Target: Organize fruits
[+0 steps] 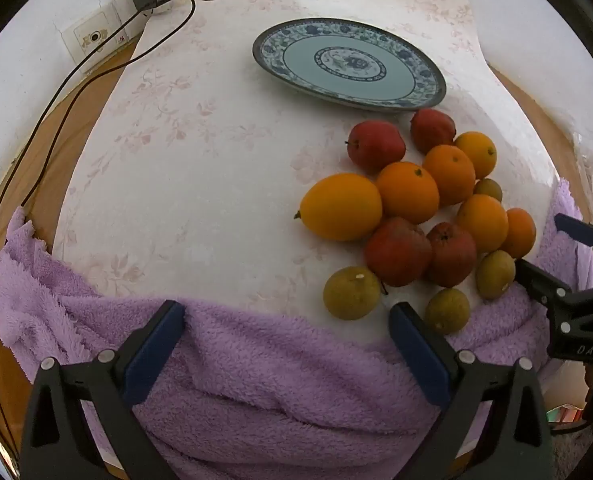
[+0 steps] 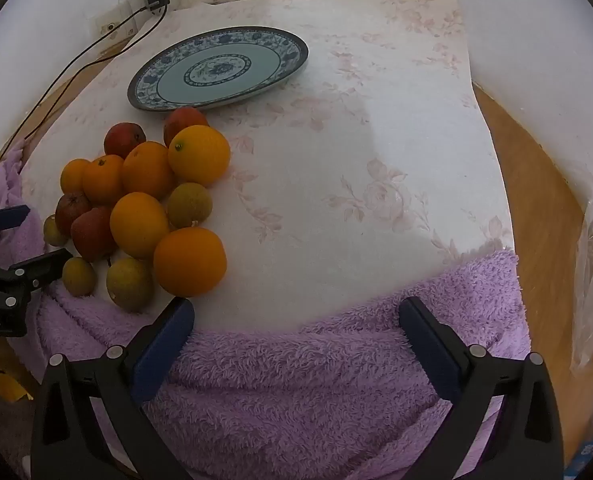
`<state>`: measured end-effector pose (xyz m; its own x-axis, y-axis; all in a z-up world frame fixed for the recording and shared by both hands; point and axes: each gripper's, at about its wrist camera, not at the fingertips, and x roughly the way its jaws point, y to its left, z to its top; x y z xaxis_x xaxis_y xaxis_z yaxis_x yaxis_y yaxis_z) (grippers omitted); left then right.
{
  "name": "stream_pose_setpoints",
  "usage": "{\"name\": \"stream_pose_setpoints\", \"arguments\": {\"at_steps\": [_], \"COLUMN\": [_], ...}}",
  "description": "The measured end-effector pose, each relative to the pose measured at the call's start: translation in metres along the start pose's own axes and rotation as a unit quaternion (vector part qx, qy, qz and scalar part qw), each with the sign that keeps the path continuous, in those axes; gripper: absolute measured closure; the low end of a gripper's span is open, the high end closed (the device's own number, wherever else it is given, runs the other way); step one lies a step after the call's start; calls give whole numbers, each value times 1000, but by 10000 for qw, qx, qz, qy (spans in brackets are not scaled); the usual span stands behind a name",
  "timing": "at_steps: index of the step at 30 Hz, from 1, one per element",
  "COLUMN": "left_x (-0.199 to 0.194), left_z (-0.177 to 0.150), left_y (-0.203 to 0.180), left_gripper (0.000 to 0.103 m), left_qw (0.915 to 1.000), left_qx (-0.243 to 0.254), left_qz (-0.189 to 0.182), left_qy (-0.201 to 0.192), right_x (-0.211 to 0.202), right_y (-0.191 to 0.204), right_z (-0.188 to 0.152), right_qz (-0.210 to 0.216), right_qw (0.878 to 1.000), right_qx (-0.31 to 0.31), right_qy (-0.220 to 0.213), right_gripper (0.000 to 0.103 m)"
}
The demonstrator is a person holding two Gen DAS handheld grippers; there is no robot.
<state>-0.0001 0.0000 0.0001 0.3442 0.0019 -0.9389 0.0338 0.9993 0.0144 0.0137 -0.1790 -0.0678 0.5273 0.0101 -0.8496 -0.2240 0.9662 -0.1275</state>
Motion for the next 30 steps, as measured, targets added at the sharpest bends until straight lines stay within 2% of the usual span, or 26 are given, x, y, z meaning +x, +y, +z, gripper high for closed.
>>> {"name": "stream_pose_setpoints", "arguments": {"at_steps": [30], "left_x": [0], "left_z": [-2], "left_y": [0], "left_gripper": [0], "left_qw": [10000], "left_qx": [2], "left_qz": [-9], "left_qy": [-20], "right_x": [2], "right_y": [-1], "right_z": [1], "right_qz": [1], "right_qw": [10000], "right_qx": [-22], "right_qy": [34], "right_gripper": [0]}}
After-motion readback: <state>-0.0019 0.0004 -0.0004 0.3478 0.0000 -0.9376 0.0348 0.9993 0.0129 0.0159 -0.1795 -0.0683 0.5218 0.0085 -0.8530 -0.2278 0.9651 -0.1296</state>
